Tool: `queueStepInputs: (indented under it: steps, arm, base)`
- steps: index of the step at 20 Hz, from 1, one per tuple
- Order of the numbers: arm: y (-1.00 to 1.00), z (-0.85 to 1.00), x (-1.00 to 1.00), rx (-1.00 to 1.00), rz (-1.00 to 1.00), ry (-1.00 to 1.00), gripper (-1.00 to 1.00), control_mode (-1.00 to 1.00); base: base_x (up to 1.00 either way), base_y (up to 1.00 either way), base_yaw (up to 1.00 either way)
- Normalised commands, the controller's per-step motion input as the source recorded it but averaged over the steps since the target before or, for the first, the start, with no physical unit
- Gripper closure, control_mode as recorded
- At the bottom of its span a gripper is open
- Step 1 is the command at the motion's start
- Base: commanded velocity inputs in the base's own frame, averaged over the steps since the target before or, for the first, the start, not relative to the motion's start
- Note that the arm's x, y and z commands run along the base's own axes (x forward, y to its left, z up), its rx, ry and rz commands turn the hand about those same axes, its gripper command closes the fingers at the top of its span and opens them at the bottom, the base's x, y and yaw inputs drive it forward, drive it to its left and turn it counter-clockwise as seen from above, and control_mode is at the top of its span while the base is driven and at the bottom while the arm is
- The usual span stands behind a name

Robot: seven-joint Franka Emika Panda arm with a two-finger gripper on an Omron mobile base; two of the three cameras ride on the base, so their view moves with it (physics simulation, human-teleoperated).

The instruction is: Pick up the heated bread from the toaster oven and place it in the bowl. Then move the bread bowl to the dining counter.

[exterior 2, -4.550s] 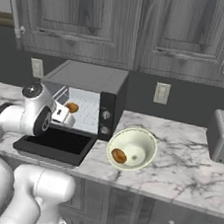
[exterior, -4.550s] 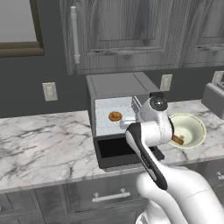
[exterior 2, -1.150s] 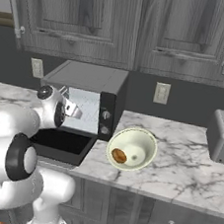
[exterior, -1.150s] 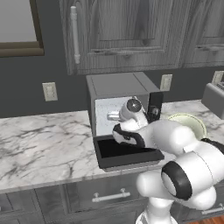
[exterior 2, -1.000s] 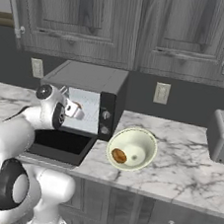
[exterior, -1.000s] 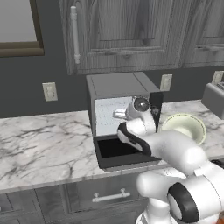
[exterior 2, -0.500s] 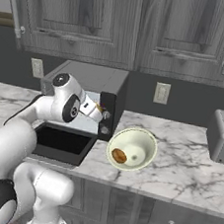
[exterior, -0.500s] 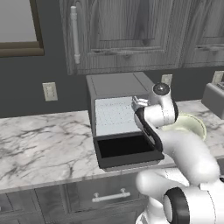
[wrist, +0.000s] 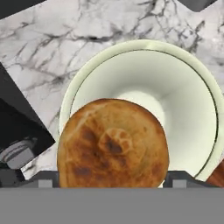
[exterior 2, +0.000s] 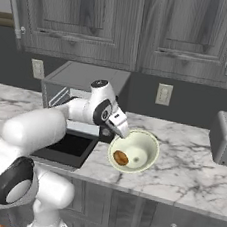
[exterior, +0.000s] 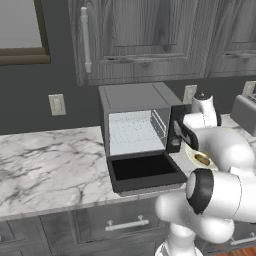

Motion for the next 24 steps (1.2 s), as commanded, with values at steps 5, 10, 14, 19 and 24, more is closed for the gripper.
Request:
queueStepInputs:
  steps: [5,10,14,19,24]
  arm:
    - [-0.79,-0.32,-0.09,0.09,-0.09,0.09,1.0,-1.0]
    - [-0.45,-0.71,0.3,0.05,-0.01,-0.04,1.0,-1.0]
    - [-0.02,-0.54,0.48,0.0,-0.01,-0.02,1.0,-1.0]
    - [0.0,-0.32,0.57,0.0,0.0,-0.08,-1.0,-1.0]
    - [-0.04,0.08,0.07,0.02,0.0,-0.04,-1.0,-1.0]
  base:
    - [0.0,0.0,0.0]
    - [0.0,0.0,0.0]
    - [0.0,0.0,0.0]
    - [0.0,0.0,0.0]
    - [0.0,0.0,0.0]
